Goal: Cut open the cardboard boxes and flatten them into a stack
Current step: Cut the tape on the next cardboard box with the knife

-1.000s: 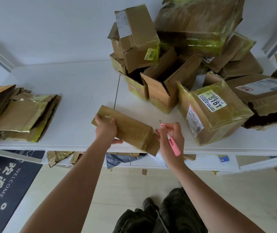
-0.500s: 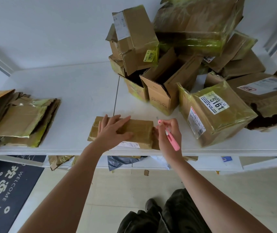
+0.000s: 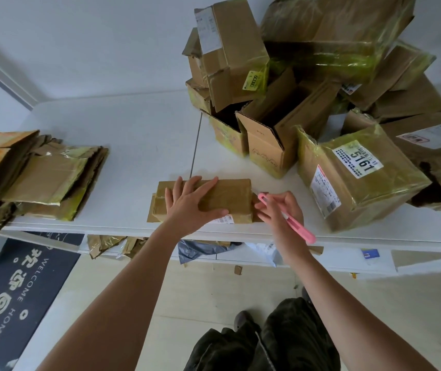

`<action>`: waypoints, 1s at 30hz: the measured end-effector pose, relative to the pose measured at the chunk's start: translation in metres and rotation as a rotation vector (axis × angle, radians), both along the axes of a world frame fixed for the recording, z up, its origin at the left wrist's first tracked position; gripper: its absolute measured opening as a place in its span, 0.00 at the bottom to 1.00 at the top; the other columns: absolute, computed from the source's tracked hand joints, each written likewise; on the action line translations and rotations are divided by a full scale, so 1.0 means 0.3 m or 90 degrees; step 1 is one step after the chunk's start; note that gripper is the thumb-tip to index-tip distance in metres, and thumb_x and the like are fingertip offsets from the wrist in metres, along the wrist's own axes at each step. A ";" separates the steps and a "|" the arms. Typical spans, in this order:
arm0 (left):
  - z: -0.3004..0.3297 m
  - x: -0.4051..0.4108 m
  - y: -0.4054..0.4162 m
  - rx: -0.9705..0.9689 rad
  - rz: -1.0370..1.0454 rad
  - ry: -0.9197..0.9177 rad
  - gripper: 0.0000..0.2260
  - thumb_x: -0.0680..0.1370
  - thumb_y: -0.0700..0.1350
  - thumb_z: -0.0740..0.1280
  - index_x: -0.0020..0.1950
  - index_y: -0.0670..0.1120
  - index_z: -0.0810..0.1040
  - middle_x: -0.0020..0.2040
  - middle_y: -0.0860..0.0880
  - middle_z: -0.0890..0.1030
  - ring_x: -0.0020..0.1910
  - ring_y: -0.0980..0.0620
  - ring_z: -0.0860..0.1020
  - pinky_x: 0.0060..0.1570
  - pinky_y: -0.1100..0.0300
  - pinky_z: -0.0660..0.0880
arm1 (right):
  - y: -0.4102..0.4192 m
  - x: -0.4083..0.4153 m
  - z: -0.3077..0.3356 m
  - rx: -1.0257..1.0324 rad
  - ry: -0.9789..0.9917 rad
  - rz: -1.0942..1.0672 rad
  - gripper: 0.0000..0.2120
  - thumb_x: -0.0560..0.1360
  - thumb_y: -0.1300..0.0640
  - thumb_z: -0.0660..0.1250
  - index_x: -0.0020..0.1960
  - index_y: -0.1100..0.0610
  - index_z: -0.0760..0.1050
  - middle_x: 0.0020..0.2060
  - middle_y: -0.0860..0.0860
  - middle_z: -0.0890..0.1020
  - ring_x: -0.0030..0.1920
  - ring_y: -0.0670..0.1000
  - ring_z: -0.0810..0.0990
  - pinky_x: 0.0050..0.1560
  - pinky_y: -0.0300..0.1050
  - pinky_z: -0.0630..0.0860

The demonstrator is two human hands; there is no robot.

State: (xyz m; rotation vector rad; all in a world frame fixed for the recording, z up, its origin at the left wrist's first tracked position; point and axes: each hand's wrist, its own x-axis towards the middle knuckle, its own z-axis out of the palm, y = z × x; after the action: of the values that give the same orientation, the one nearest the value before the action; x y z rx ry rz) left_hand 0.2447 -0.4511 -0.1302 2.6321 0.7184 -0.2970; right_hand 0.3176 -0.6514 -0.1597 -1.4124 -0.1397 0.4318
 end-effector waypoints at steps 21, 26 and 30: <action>-0.014 -0.004 0.004 -0.025 0.008 -0.028 0.36 0.71 0.69 0.67 0.75 0.71 0.54 0.79 0.56 0.53 0.79 0.47 0.39 0.75 0.40 0.36 | -0.026 0.036 0.008 -0.107 -0.116 0.096 0.07 0.81 0.59 0.63 0.44 0.55 0.71 0.45 0.48 0.85 0.49 0.52 0.84 0.54 0.66 0.79; -0.018 -0.006 0.003 -0.023 0.010 -0.024 0.36 0.71 0.69 0.67 0.76 0.71 0.54 0.78 0.56 0.53 0.79 0.47 0.38 0.75 0.41 0.35 | -0.055 -0.013 0.003 -0.126 -0.177 0.123 0.06 0.81 0.62 0.63 0.45 0.58 0.71 0.40 0.50 0.84 0.50 0.48 0.84 0.53 0.50 0.80; -0.017 -0.004 0.001 -0.023 0.006 -0.023 0.36 0.71 0.69 0.67 0.76 0.71 0.54 0.78 0.56 0.53 0.79 0.47 0.39 0.75 0.41 0.35 | -0.067 -0.030 -0.002 -0.121 -0.187 0.140 0.06 0.81 0.63 0.63 0.44 0.59 0.71 0.39 0.50 0.85 0.51 0.44 0.83 0.50 0.34 0.76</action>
State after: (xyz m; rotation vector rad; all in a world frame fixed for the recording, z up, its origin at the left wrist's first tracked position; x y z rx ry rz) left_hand 0.2435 -0.4507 -0.1352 2.5926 0.7077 -0.2564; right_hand 0.3086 -0.6717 -0.1603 -1.6503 -0.5073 0.4249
